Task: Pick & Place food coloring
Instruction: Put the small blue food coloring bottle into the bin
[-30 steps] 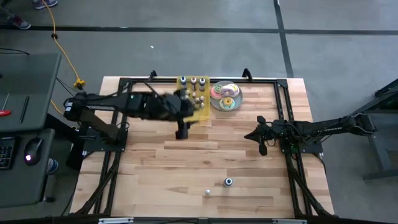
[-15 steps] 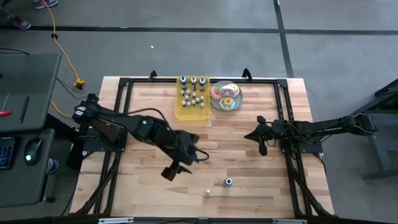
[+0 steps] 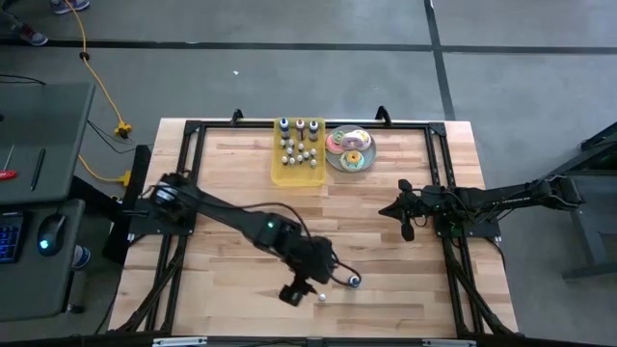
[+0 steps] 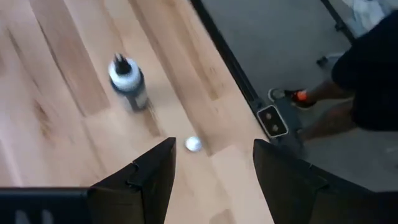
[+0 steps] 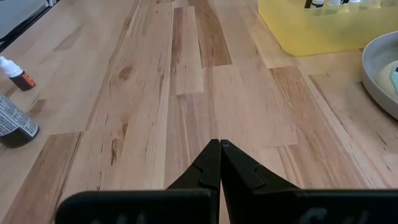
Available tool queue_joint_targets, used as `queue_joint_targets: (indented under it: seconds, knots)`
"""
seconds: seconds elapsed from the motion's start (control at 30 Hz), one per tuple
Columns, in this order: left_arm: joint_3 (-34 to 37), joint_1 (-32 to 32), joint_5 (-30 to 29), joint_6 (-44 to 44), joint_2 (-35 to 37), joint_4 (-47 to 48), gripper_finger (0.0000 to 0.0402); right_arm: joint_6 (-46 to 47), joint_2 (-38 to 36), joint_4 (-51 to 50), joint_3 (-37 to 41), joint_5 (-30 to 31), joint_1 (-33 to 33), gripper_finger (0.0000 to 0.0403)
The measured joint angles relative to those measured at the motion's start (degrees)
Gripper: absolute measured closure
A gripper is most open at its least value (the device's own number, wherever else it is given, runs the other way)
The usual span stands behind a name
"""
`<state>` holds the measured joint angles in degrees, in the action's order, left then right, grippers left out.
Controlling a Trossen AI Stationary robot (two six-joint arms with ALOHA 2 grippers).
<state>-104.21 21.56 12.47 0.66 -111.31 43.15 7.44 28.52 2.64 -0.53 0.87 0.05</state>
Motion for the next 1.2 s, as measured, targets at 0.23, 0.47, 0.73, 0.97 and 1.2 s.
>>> queue_joint_targets:
  seconds: [0.23, 0.47, 0.73, 0.97, 1.2]
  knots:
    - [-5.91, 1.78, 0.67, -11.27, -7.52, 2.20, 0.0192, 0.00, -0.01, -0.08, 0.00, 0.00, -0.02, 0.0402]
    - [-5.92, 3.74, -7.18, -9.94, -10.73, 3.90, 0.0192, 0.00, -0.01, 0.14, 0.01, 0.02, -0.01, 0.0402]
    - [-5.73, 4.94, -13.07, -12.98, -12.75, 4.12, 0.0192, 0.00, 0.01, 0.14, 0.00, 0.02, -0.01, 0.0402]
    - [-5.94, 5.88, -13.22, -14.59, -15.09, 2.24, 0.0192, 0.00, -0.01, 0.12, 0.01, 0.01, -0.01, 0.0402]
    - [-5.82, 5.84, -14.88, -14.23, -16.21, 2.73, 0.0192, 0.00, -0.01, -0.17, 0.00, 0.02, -0.01, 0.0402]
